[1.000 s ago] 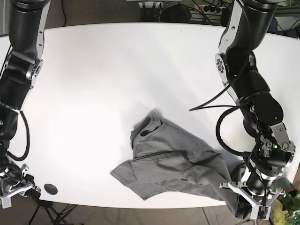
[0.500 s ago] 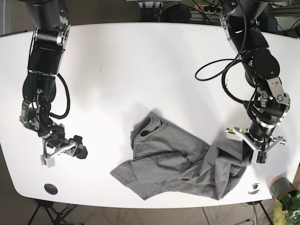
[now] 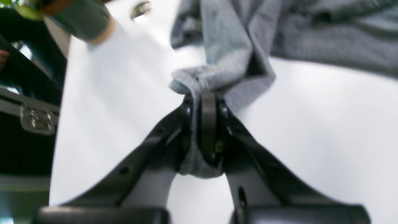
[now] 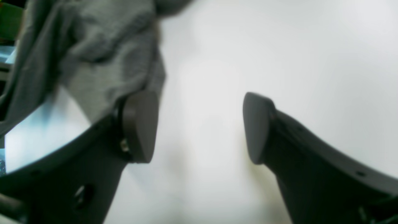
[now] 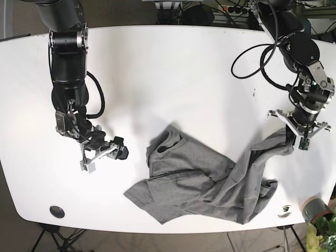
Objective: Fold the T-shirt properly
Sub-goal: 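Move the right gripper to grasp the shirt's crumpled edge, then pull the grasped edge with the right gripper away from the left gripper, then hold the grey shirt's edges with both grippers and lift slightly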
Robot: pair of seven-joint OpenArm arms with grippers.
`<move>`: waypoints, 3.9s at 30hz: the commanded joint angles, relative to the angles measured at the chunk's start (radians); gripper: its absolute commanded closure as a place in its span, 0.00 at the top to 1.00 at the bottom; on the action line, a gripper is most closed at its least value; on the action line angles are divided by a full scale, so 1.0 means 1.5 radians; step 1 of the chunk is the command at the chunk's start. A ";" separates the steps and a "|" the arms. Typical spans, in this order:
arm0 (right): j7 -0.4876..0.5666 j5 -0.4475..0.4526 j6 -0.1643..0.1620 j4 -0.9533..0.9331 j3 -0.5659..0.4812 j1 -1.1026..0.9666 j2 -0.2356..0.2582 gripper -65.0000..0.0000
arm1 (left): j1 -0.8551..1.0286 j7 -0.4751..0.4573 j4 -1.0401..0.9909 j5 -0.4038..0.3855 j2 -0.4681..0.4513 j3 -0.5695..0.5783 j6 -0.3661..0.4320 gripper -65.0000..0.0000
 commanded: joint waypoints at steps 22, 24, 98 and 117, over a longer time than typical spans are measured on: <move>0.056 -0.104 0.011 -0.042 -0.081 0.056 -0.141 0.63 | 0.048 -0.016 0.015 -0.008 -0.008 -0.034 -0.040 0.00; 0.062 -0.113 0.011 -0.043 -0.081 0.053 -0.147 0.63 | 0.048 -0.016 0.015 -0.008 -0.008 -0.034 -0.040 0.00; -0.131 -0.120 0.130 0.416 0.302 -0.308 -0.038 0.59 | 0.001 -0.011 0.033 -0.003 -0.011 0.002 -0.040 0.00; -0.132 -0.119 0.130 0.293 0.298 -0.216 -0.038 0.57 | 0.004 -0.012 0.031 -0.003 -0.008 0.000 -0.040 0.00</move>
